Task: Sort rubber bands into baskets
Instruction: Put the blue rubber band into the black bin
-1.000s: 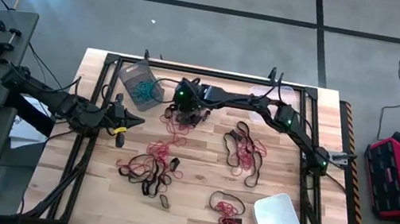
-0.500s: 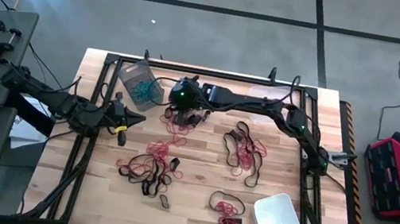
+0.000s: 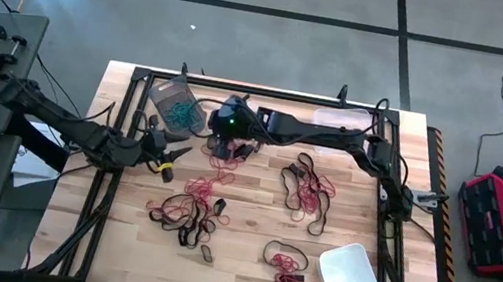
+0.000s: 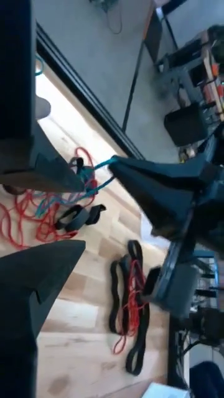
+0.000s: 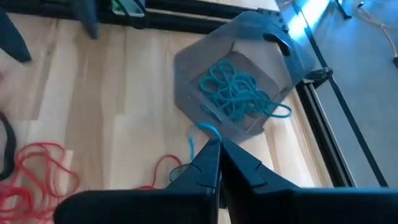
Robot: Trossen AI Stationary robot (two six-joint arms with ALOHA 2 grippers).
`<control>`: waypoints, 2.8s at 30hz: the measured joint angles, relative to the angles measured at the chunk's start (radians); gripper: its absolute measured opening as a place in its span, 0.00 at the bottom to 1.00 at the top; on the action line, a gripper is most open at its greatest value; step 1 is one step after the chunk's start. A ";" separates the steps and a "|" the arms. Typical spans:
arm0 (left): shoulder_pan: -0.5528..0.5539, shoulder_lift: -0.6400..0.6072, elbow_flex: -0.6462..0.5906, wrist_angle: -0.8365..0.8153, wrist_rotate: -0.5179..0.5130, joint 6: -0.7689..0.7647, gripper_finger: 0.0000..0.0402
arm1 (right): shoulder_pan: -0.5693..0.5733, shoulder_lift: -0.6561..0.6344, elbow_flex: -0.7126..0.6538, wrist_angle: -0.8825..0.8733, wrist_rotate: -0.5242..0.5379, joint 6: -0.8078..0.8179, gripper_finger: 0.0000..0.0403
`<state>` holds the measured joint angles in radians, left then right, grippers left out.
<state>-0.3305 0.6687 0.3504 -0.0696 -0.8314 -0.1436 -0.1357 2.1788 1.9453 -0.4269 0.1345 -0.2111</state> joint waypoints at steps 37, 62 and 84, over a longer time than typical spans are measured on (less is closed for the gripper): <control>0.144 0.137 0.000 0.166 0.049 0.051 0.01 | 0.097 -0.002 -0.001 -0.017 0.102 -0.030 0.09; 0.725 0.135 0.233 -0.299 0.234 0.070 0.00 | 0.052 -0.002 -0.013 -0.185 0.046 -0.067 0.00; 1.067 0.529 0.233 -0.239 0.653 0.094 0.00 | 0.025 -0.451 -0.809 0.412 0.024 0.075 0.00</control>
<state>0.7366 1.1977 0.5835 -0.3082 -0.1783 -0.0498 -0.1112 1.7273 1.1361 -0.0148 0.1589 -0.1363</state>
